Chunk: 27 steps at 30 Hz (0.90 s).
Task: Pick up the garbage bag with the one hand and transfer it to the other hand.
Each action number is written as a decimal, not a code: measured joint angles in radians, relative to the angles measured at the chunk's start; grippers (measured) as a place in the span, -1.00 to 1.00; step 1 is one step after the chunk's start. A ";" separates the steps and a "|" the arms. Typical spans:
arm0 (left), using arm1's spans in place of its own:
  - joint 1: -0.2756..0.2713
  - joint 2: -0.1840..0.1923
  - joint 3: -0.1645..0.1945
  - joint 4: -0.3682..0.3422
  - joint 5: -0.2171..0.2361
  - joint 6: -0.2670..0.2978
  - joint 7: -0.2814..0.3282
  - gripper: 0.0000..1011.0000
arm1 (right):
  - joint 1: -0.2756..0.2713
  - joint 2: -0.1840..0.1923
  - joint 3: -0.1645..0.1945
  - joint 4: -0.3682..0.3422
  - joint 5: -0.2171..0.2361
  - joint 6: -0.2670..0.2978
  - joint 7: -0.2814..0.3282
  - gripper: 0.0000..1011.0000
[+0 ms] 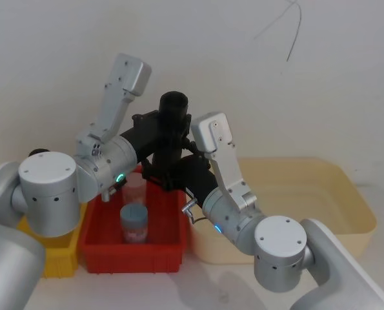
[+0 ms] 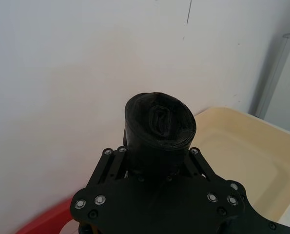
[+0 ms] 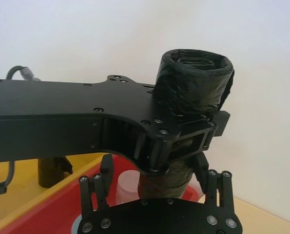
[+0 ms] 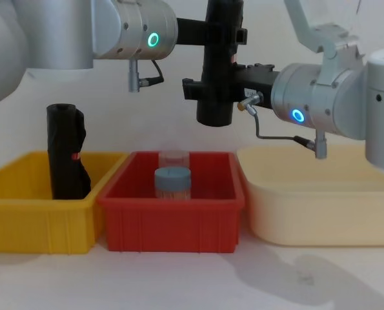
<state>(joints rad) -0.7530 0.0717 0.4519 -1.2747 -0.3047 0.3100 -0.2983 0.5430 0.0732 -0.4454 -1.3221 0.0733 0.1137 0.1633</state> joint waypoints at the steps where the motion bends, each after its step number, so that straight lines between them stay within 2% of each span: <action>1: 0.000 0.000 0.000 0.000 0.000 0.000 0.000 -0.29 | 0.002 -0.001 0.002 0.002 -0.003 0.004 -0.002 0.98; 19: 0.000 0.000 0.000 0.000 0.000 0.000 -0.002 -0.29 | 0.004 -0.005 0.023 -0.011 -0.021 0.066 -0.011 0.98; 27: 0.000 0.000 0.000 0.000 0.000 0.000 -0.002 -0.29 | 0.010 -0.016 0.026 0.012 -0.028 0.061 -0.011 0.98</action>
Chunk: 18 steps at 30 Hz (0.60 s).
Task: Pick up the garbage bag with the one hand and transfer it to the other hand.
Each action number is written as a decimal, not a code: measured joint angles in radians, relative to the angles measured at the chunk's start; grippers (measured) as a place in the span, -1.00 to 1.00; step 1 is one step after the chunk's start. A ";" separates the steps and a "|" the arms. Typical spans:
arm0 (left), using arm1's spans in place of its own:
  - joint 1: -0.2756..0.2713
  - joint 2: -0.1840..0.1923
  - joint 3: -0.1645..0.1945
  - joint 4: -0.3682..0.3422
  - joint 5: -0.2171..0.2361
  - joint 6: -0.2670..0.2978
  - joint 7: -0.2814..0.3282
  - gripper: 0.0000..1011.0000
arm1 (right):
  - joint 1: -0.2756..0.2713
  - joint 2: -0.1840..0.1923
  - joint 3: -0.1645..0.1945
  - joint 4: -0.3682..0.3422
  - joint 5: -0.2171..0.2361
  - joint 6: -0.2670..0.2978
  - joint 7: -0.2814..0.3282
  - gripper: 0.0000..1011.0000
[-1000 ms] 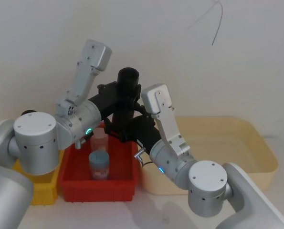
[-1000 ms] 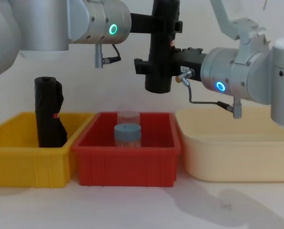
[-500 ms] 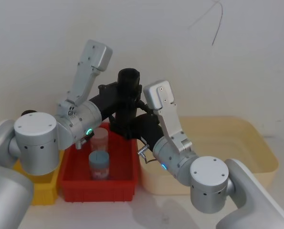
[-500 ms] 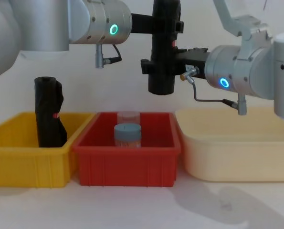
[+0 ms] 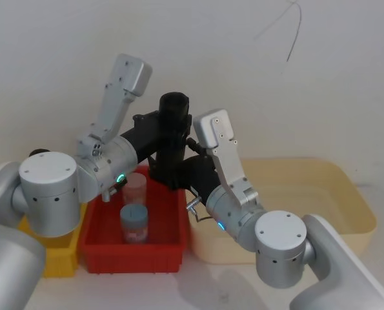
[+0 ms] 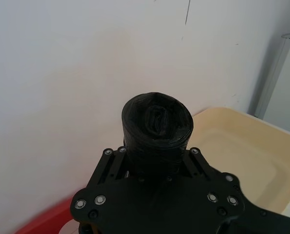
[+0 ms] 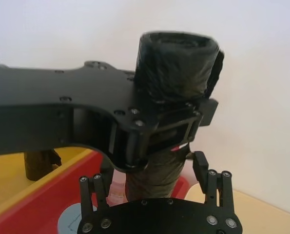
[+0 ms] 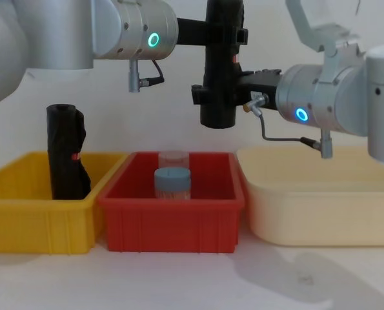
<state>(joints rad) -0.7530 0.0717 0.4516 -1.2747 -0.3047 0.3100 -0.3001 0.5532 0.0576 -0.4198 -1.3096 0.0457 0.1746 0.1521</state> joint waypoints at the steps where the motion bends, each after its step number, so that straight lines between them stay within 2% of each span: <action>1: 0.000 0.000 0.000 0.000 0.000 0.000 0.000 -0.29 | 0.002 -0.002 0.000 0.011 -0.001 -0.005 0.000 0.98; 13: 0.000 0.000 0.000 0.000 0.000 0.000 0.000 -0.29 | 0.060 -0.042 0.008 0.187 -0.012 -0.113 0.000 0.98; 18: 0.000 0.000 0.000 0.000 0.000 0.000 0.000 -0.29 | 0.074 -0.052 0.011 0.223 -0.013 -0.136 0.000 0.98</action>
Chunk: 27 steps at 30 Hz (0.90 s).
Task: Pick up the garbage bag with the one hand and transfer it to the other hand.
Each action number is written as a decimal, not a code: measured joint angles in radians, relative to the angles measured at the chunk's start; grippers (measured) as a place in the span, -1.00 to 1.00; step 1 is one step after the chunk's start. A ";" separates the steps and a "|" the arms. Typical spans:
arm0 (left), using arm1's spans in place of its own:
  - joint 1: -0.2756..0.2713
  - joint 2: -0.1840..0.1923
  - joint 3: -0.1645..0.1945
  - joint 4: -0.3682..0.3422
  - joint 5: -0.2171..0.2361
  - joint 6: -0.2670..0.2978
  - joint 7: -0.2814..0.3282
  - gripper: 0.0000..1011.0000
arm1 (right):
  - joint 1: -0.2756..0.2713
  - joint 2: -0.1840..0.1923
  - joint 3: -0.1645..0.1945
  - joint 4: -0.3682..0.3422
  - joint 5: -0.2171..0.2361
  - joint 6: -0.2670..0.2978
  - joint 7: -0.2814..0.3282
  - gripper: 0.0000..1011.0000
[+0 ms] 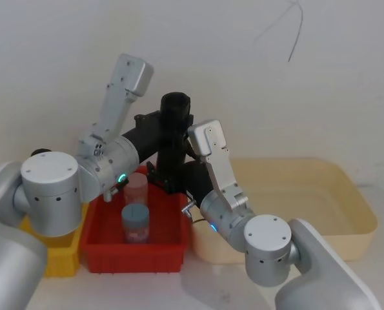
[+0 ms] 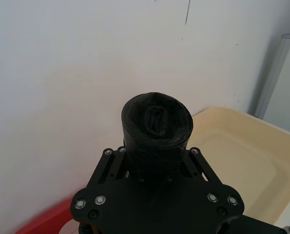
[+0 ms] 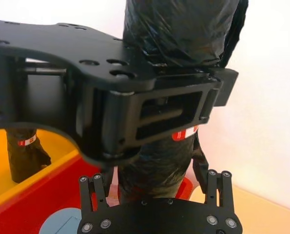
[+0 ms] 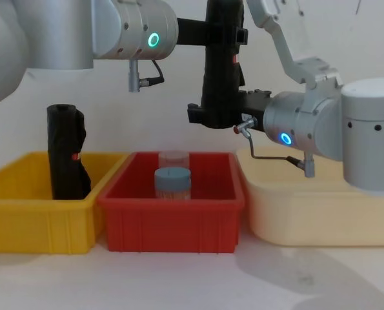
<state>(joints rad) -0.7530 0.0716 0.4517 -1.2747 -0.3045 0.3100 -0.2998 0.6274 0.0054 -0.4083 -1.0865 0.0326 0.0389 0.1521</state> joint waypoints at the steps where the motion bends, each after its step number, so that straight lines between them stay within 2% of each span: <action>1: 0.000 0.000 0.000 0.000 0.000 0.000 0.000 -0.29 | 0.005 -0.003 0.002 0.011 0.000 -0.006 0.000 0.98; 19: 0.000 0.000 0.000 0.000 0.000 0.000 0.001 -0.29 | 0.034 -0.027 0.020 0.058 0.001 -0.038 0.015 0.98; 27: 0.000 0.000 0.000 0.000 0.000 0.000 0.001 -0.29 | 0.038 -0.030 0.024 0.062 0.001 -0.040 0.021 0.66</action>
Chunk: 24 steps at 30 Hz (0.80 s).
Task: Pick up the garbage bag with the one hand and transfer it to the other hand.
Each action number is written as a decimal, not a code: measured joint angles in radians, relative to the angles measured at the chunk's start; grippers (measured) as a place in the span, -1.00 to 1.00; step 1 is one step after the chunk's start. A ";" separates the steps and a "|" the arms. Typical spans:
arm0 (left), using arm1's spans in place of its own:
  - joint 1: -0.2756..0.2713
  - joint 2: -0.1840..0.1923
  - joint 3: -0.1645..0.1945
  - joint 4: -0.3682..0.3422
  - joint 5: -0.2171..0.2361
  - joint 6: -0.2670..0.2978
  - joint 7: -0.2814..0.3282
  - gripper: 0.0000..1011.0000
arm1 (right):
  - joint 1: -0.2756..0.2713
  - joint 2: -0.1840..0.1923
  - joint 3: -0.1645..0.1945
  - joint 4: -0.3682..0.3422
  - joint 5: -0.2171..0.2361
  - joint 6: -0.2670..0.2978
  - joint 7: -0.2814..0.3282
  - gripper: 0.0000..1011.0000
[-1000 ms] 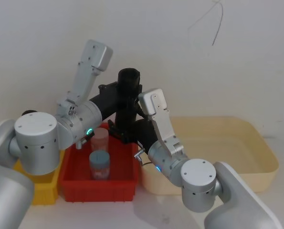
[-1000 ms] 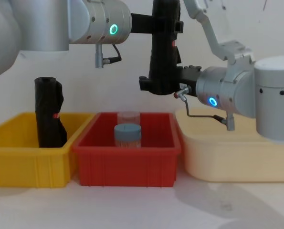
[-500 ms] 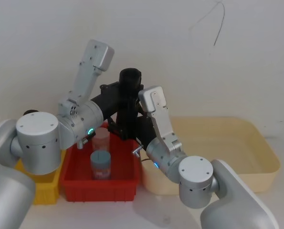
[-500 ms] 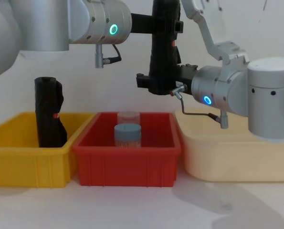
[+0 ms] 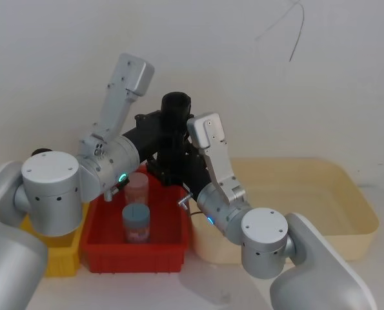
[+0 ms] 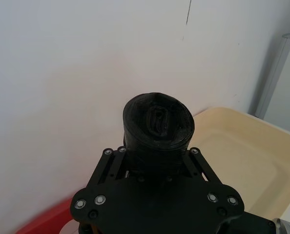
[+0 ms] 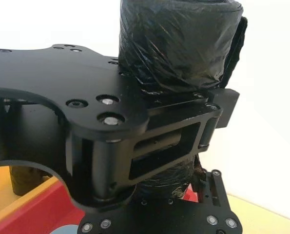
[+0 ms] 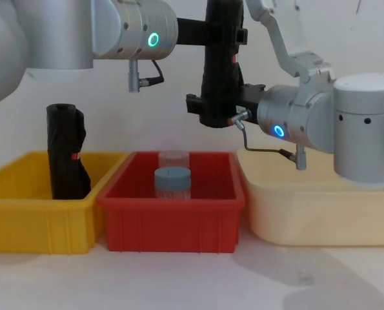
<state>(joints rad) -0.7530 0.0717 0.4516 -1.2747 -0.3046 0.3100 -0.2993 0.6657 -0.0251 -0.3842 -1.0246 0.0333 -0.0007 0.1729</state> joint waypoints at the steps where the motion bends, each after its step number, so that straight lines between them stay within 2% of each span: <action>1: 0.000 0.000 0.000 0.000 0.000 0.000 0.000 -0.29 | 0.000 0.000 0.000 0.000 0.000 0.000 0.000 0.59; 2: 0.000 0.000 0.000 0.000 0.000 0.000 0.000 -0.29 | 0.001 -0.001 0.001 0.001 0.000 0.000 0.001 0.56; 4: 0.000 0.000 0.000 0.000 0.000 0.000 0.000 -0.29 | 0.002 -0.001 0.002 0.001 0.000 -0.001 0.002 0.37; 9: 0.000 0.000 0.000 0.000 0.000 0.000 -0.001 -0.29 | 0.002 -0.002 0.003 0.002 0.000 -0.001 0.003 0.12; 20: 0.000 0.000 0.000 0.000 0.000 0.000 -0.001 -0.29 | 0.003 -0.003 0.004 0.003 0.001 -0.002 0.004 0.12; 22: 0.000 0.000 0.000 0.000 0.000 0.000 -0.001 -0.25 | 0.003 -0.003 0.005 0.003 0.000 -0.002 0.004 0.12; 24: 0.000 0.000 0.000 0.000 0.000 0.000 -0.001 -0.12 | 0.002 -0.003 0.007 0.000 0.001 -0.001 0.005 0.12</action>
<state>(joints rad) -0.7530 0.0716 0.4517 -1.2747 -0.3047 0.3099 -0.3001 0.6678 -0.0279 -0.3774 -1.0246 0.0339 -0.0016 0.1776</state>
